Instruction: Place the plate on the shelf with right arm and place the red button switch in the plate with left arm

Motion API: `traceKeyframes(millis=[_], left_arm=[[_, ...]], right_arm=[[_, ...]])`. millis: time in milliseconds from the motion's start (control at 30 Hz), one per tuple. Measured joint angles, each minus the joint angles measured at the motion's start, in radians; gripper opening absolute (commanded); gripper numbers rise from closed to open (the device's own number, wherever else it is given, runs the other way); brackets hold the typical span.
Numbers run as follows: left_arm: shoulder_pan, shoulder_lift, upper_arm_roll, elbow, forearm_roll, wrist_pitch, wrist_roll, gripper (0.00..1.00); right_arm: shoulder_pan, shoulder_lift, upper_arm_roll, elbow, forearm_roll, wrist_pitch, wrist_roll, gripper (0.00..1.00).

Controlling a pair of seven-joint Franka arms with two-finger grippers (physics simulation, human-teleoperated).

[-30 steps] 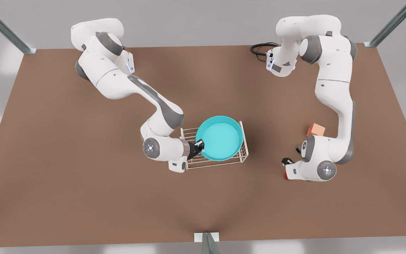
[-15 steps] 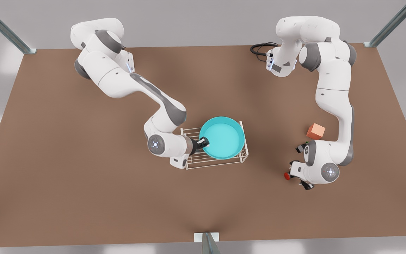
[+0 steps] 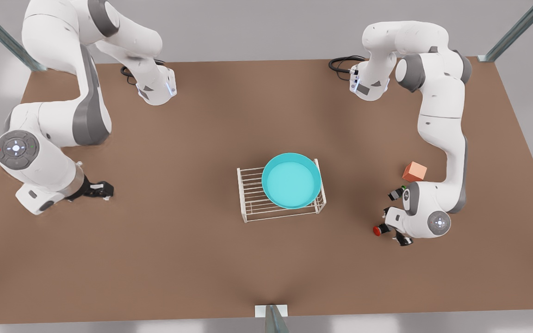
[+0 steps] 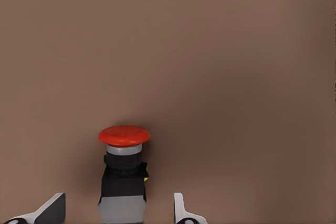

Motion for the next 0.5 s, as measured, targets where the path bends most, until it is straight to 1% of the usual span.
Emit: traceKeyframes(millis=[33,67,133,233,267,300,333,400,467,500], left_arm=[[-0.001,0.003,0.000,0.000,-0.006,0.005,0.004,1.00],[-0.002,0.007,0.000,0.000,-0.010,0.011,0.008,1.00],[-0.003,0.014,0.001,0.000,-0.015,0.020,0.016,1.00],[-0.002,0.018,0.001,0.001,-0.018,0.029,0.026,0.59],[-0.002,0.019,0.001,0.001,-0.019,0.031,0.028,0.52],[-0.002,0.019,0.001,0.001,-0.019,0.033,0.031,0.50],[-0.002,0.019,0.001,0.001,-0.019,0.035,0.032,0.46],[-0.002,0.019,0.001,0.001,-0.019,0.039,0.033,0.44],[-0.001,0.018,0.001,0.001,-0.018,0.043,0.032,0.39],[-0.001,0.016,0.001,0.001,-0.017,0.045,0.031,0.39]], right_arm=[[0.009,-0.075,-0.036,-0.052,0.027,-0.021,-0.011,1.00],[0.011,-0.121,-0.055,-0.084,0.049,-0.038,-0.022,1.00],[0.005,-0.157,-0.069,-0.119,0.081,-0.063,-0.040,1.00],[-0.004,-0.176,-0.075,-0.143,0.104,-0.088,-0.064,1.00],[-0.003,-0.176,-0.077,-0.146,0.108,-0.094,-0.071,1.00],[-0.001,-0.174,-0.079,-0.147,0.112,-0.099,-0.079,1.00],[0.000,-0.173,-0.081,-0.148,0.115,-0.103,-0.085,1.00],[-0.001,-0.173,-0.082,-0.148,0.119,-0.110,-0.098,1.00],[0.001,-0.172,-0.086,-0.148,0.122,-0.114,-0.110,1.00],[0.001,-0.172,-0.088,-0.148,0.123,-0.116,-0.115,1.00]])
